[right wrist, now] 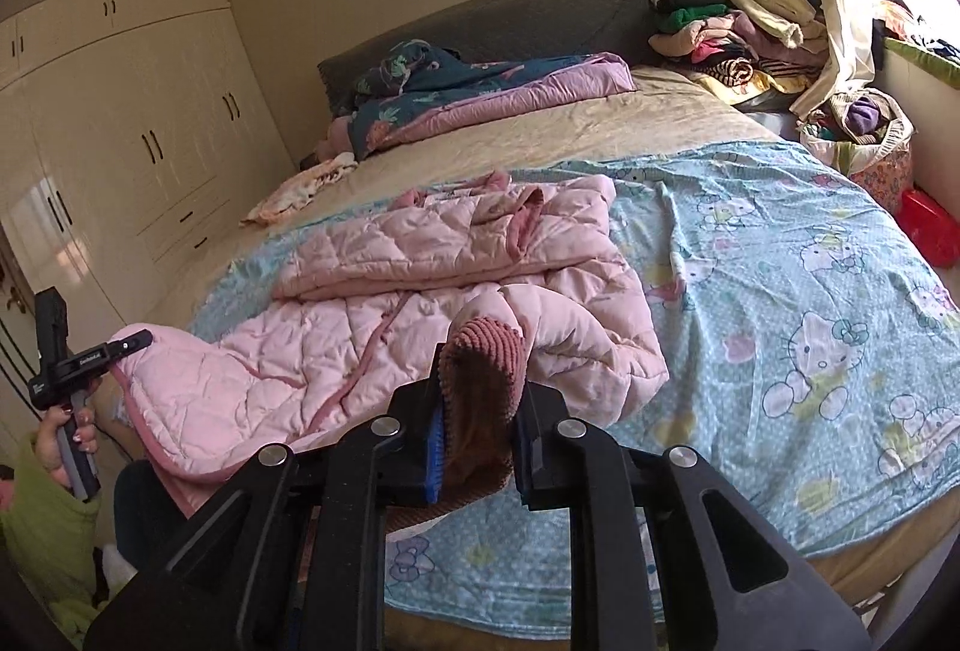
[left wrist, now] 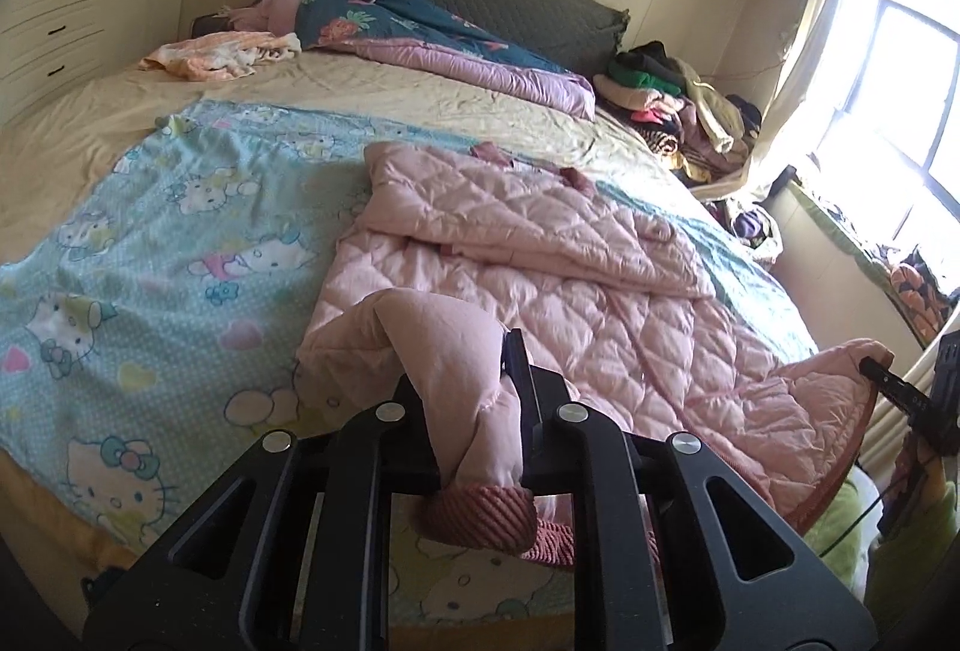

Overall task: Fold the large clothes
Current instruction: 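Lift the hem with both grippers and fold it toward the collar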

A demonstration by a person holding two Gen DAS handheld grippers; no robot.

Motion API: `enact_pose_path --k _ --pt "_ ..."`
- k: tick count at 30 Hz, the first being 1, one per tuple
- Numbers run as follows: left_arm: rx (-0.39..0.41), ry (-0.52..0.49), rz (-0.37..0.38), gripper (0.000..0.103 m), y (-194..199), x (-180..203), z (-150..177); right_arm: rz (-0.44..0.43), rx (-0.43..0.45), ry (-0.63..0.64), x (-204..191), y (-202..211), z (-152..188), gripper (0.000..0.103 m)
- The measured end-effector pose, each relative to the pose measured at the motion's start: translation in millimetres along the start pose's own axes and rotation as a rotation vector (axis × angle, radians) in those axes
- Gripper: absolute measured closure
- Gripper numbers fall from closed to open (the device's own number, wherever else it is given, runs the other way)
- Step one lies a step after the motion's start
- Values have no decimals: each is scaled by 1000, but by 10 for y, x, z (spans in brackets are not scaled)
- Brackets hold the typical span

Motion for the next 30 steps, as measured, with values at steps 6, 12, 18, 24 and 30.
enact_pose_path --k 6,12,18,24,30 --pt "58 -16 -14 94 40 36 -283 3 51 -21 -11 39 -287 87" --pt "117 -24 -6 94 143 104 -567 -3 123 -38 -45 147 -591 87" --pt "171 -73 -56 94 218 168 -797 -6 175 -65 -13 243 -863 87" --pt "205 -78 -72 94 184 170 -996 3 195 -99 55 168 -1040 87" --pt "185 -85 -102 93 9 112 -1036 0 175 -137 116 -42 -1059 87"
Point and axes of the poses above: each gripper's, at about its wrist camera, not at the fingertips, and y roughly against the way its jaws point, x to its right, z to its underside, the point moved 10 cm from there along -y, roughly the way its jaws point, and after that the axes turned 15 degrees about z, right-handed, at the moved point
